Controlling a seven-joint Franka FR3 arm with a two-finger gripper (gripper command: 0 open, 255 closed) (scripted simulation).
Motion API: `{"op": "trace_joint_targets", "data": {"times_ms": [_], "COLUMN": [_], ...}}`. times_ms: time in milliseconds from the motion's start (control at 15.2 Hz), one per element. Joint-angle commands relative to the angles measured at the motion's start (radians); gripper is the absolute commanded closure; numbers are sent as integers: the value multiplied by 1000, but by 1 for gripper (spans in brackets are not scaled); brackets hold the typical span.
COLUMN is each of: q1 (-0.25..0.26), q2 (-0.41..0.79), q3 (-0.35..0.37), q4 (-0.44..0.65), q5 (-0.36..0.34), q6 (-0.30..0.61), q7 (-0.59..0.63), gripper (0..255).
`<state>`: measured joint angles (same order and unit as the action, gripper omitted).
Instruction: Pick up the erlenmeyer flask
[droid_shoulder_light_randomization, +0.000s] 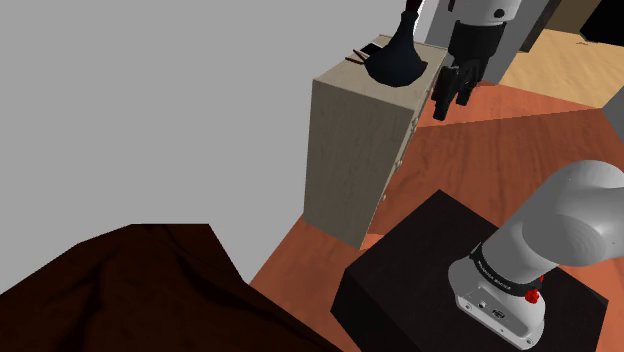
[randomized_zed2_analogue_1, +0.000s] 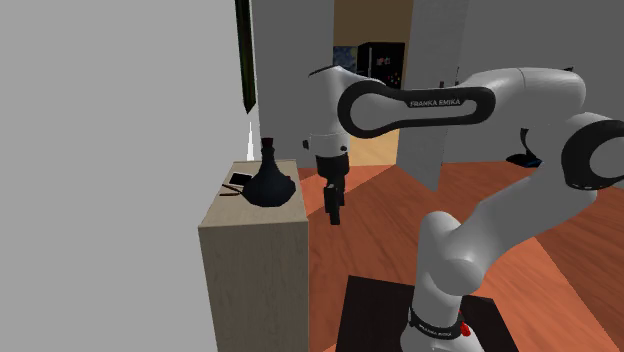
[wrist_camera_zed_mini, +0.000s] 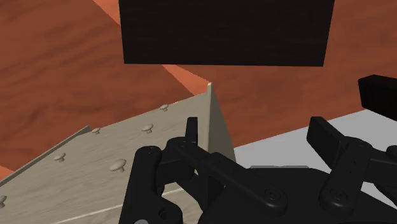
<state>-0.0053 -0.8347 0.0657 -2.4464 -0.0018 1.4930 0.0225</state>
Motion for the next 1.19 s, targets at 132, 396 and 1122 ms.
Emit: {"op": "trace_joint_targets", "data": {"times_ms": [132,396,1122], "q1": [-13,-34,-75], "q2": [71,212,619], "q3": [-21,-58,-151], "q4": [76,237,786], "q5": [-14,-35,-42], "q6": [-5,-29,-178], "q7": [-17,-51,-150], "gripper": [0,0,0]}}
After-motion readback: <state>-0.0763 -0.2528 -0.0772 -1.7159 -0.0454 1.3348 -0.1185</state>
